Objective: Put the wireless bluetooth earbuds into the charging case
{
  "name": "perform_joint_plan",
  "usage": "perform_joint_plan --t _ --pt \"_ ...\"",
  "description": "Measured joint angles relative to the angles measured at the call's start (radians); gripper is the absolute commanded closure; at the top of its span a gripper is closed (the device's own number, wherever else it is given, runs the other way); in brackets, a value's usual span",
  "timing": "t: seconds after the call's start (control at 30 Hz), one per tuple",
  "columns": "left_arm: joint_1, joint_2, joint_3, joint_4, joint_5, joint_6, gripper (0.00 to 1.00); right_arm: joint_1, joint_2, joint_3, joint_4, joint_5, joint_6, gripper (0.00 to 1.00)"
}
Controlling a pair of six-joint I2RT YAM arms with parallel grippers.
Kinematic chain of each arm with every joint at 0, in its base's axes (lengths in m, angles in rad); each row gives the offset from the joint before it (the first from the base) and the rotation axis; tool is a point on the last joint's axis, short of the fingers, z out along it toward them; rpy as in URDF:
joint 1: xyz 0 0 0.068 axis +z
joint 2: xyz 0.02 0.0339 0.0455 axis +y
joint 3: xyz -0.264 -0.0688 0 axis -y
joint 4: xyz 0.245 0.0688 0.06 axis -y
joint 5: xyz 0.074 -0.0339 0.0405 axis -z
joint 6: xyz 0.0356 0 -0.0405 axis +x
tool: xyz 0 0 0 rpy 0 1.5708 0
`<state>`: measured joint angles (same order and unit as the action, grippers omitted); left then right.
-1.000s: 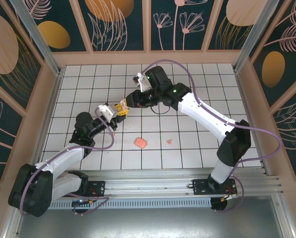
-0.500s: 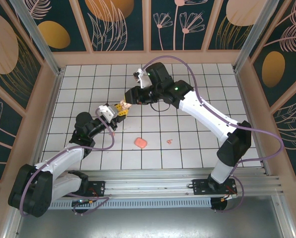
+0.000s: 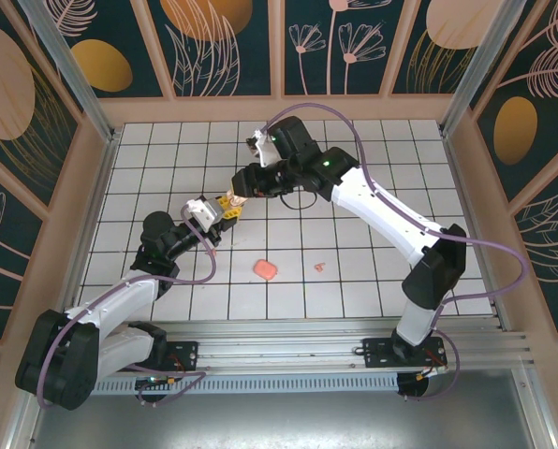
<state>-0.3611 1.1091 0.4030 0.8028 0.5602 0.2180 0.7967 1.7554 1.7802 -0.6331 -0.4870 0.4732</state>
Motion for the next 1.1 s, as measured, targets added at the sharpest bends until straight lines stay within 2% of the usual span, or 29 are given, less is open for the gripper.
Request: perform_joint_plan --t 0.6,0.83,1.1 --pt "0.000 -0.016 0.001 -0.020 -0.023 0.027 0.98 0.003 0.015 0.011 -0.029 0.014 -0.002 0.71" --pt "0.000 -0.016 0.006 -0.027 -0.026 0.044 0.98 0.004 0.015 0.011 -0.029 0.007 0.020 0.66" --pt "0.001 -0.016 0.006 -0.051 -0.031 0.044 0.98 0.004 0.034 0.016 -0.028 0.005 0.031 0.66"
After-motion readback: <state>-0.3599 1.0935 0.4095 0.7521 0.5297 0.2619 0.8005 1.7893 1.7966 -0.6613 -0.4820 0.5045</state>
